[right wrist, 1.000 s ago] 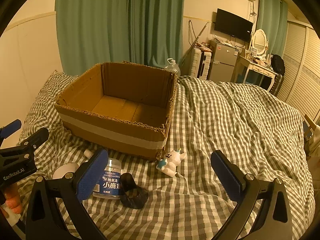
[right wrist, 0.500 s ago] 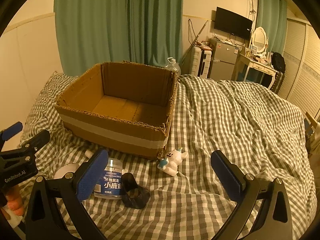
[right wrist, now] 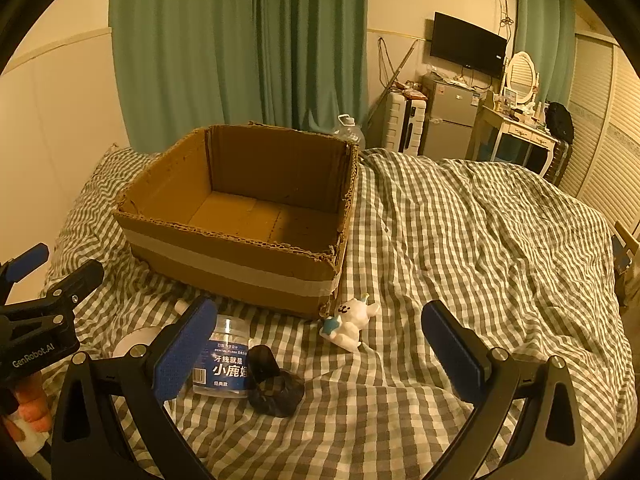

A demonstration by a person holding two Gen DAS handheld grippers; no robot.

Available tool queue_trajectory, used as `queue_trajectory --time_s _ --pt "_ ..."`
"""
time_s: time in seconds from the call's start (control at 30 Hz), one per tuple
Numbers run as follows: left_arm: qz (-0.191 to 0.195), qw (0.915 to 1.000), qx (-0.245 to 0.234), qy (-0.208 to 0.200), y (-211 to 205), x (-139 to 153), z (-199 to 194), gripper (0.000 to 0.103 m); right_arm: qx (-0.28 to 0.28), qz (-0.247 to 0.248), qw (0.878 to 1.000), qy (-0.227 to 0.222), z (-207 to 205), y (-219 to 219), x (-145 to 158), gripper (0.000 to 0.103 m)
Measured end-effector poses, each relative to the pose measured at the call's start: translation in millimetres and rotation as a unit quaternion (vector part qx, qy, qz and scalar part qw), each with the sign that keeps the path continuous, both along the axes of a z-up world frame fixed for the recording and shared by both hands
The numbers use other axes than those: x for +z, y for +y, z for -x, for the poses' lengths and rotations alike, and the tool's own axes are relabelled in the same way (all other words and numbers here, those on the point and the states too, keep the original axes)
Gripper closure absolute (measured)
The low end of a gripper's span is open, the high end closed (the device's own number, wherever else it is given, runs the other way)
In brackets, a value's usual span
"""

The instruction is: Organize objects

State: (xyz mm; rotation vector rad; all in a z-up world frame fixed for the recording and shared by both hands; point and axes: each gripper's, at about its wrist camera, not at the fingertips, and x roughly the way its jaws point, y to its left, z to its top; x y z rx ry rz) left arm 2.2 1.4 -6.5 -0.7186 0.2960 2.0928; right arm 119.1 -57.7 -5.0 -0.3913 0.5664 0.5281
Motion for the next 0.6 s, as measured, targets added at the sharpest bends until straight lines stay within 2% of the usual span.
queue_trajectory --time_s 0.6 --pt "-0.007 0.9993 -0.036 -0.002 1.1 0.7 -1.8 0.0 -0.02 0.0 1.0 0.006 1.6 1.8 -1.7 0.0"
